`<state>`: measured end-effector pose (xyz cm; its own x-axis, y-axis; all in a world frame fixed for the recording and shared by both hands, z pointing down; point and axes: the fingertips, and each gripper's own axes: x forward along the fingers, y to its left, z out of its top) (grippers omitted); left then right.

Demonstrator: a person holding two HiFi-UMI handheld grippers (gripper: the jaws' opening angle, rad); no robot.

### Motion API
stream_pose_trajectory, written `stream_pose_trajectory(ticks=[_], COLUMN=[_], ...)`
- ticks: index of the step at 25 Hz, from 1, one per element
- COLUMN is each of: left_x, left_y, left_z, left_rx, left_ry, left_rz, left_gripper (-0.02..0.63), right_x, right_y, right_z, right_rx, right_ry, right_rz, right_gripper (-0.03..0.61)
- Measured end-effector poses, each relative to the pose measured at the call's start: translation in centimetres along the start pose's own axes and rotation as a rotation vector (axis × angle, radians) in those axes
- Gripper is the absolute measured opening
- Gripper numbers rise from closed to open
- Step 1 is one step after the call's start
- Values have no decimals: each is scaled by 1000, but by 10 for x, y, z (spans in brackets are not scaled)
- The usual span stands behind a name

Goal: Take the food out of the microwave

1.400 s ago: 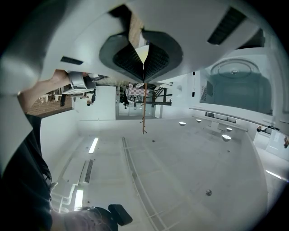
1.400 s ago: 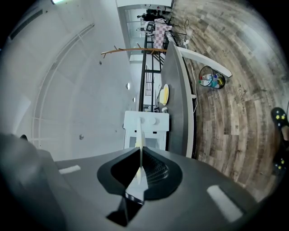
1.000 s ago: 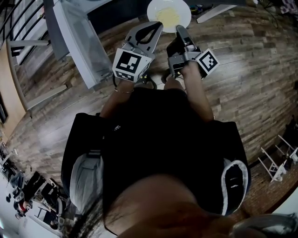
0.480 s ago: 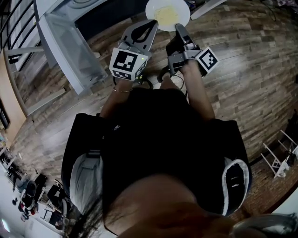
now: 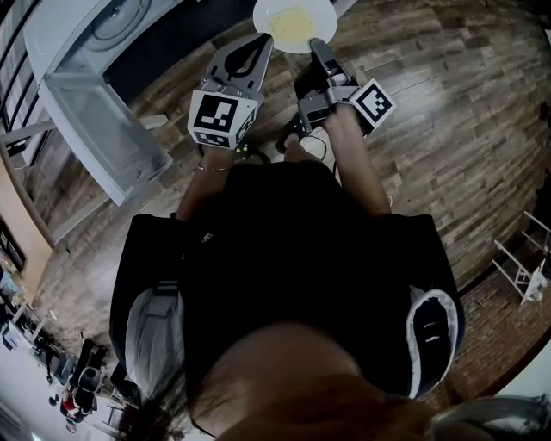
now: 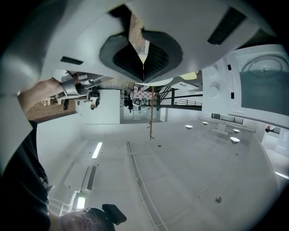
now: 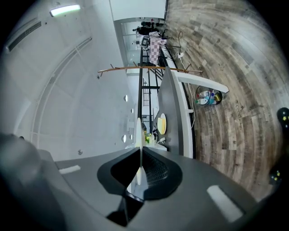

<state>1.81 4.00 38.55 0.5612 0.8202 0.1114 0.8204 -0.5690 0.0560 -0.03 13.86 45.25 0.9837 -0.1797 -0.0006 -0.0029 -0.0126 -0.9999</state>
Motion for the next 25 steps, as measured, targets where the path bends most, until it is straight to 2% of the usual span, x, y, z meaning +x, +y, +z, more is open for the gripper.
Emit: stream_pose_trajectory(ticks=[6, 18, 25], left_x=[39, 114, 135], left_y=[-22, -51, -59], left_z=[3, 9, 11], left_rx=[6, 30, 42], left_ry=[5, 16, 15], left_rz=[-37, -37, -31], left_gripper=[8, 8, 8], right_x=[-9, -5, -3], right_y=[1, -2, -7], right_z=[44, 129, 154], right_rx=[7, 25, 29], right_ry=[-43, -60, -70], right_rz=[5, 20, 17], right_gripper=[12, 12, 12])
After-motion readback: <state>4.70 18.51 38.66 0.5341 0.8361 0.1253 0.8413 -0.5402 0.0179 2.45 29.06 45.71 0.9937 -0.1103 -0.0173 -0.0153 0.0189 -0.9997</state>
